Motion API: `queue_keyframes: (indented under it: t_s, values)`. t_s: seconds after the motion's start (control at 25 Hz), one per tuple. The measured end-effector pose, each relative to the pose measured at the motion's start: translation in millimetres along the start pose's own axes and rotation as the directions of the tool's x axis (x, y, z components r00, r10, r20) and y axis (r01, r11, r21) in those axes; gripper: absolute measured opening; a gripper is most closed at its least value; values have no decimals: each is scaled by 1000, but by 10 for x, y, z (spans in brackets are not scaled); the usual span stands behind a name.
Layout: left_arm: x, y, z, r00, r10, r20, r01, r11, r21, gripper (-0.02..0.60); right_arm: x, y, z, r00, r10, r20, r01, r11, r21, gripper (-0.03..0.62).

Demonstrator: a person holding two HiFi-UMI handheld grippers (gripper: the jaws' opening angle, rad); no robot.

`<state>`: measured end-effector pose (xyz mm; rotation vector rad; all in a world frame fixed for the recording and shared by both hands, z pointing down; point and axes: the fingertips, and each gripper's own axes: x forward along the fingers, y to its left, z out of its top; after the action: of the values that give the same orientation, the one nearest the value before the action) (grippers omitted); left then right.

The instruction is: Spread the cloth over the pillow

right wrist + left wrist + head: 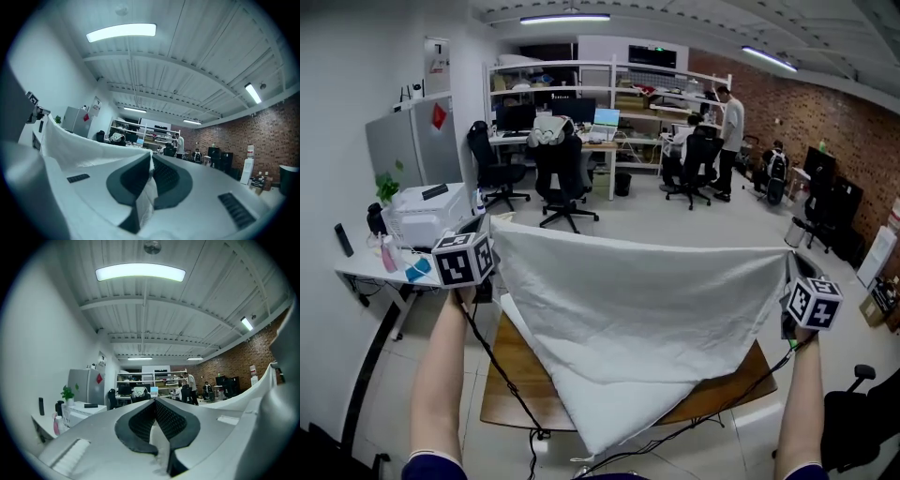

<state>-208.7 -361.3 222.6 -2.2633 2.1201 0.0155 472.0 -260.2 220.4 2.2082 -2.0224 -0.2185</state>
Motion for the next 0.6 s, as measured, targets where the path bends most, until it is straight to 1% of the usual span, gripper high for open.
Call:
queue_keyframes:
  t_s: [0.12, 0.28, 0.4, 0.52, 0.6]
  values:
    - [-117, 6, 57, 1000, -3, 9, 3, 1000, -20, 9, 34, 74, 62, 1000, 11, 9, -11, 1000, 0, 15]
    - [-275, -63, 274, 999, -11, 41, 13, 999, -50, 9, 60, 85, 191, 999, 19, 35, -19, 1000, 8, 15]
    - [-305, -84, 389, 999, -18, 33, 20, 999, -48, 9, 90, 130, 243, 998, 30, 46, -31, 999, 13, 15]
    - [-277, -60, 460, 1000, -29, 7, 30, 996, -80, 9, 122, 163, 257, 998, 38, 50, -39, 999, 20, 15]
    - [-238, -38, 554, 1000, -28, 1, 28, 996, -82, 9, 137, 159, 274, 998, 39, 57, -41, 999, 30, 15]
